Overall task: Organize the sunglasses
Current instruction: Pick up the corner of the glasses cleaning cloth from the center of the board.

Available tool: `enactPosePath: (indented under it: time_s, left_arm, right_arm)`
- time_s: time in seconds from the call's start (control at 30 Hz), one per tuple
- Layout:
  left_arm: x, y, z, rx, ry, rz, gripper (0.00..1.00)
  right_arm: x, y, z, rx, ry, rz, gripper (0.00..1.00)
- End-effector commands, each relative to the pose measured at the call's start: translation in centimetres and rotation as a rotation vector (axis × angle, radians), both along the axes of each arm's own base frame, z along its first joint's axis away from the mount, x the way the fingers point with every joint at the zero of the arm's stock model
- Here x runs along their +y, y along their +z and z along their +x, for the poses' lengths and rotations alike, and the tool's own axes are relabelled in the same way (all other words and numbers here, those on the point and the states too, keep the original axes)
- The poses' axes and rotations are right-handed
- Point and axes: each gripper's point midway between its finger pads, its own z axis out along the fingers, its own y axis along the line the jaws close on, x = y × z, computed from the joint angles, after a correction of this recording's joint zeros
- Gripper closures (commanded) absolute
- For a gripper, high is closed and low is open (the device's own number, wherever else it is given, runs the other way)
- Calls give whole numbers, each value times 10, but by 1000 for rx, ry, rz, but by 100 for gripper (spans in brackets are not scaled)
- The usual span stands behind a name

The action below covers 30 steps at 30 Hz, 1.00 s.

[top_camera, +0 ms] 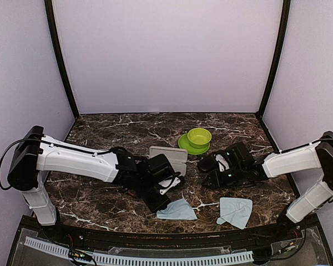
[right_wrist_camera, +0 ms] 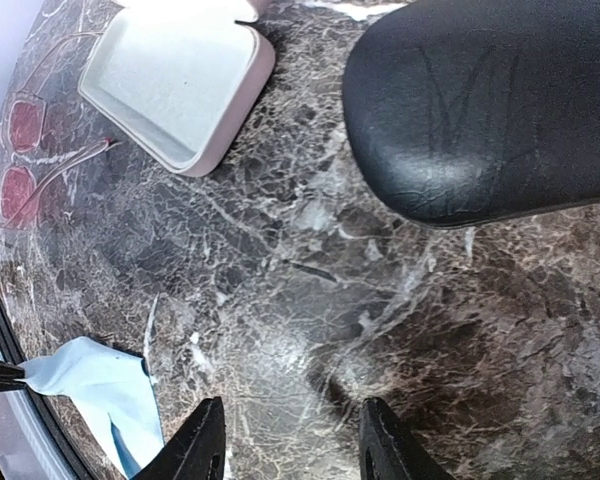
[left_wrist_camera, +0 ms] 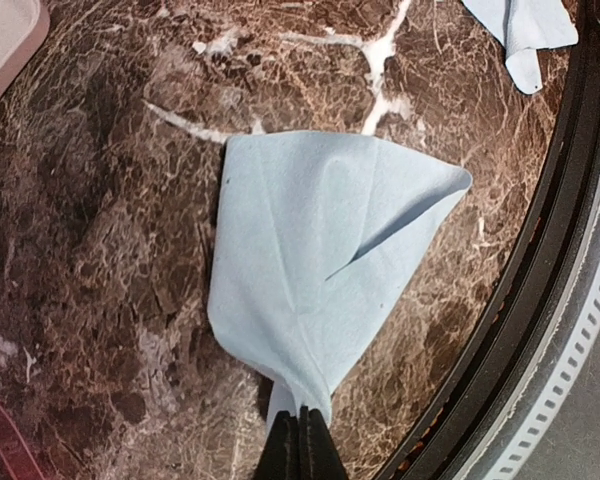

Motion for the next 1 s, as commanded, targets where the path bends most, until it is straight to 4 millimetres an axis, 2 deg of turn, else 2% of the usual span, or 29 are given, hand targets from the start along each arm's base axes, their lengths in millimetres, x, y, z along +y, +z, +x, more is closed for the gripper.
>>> enactPosePath:
  time_s: [0.0,0.1,0.5,0.67,0.97]
  left_arm:
    - [-5,-13,-9,42,-42,3,100]
    - [-3,-23,-19,80,-47,-1,100]
    - [0,-24,-45,159,-120,-51,100]
    - [2,-27,-46,165,-132,-72,100]
    - [15,-21,-33,147,-98,-158,100]
  right_arm:
    - [18,11,1,-20,31,49,54]
    - [29,8,-4,-11,58,54,54]
    - [71,-1,-15,26,151,67,54]
    - [82,-2,-18,35,177,75,54]
    - [89,-4,-21,45,191,98,56]
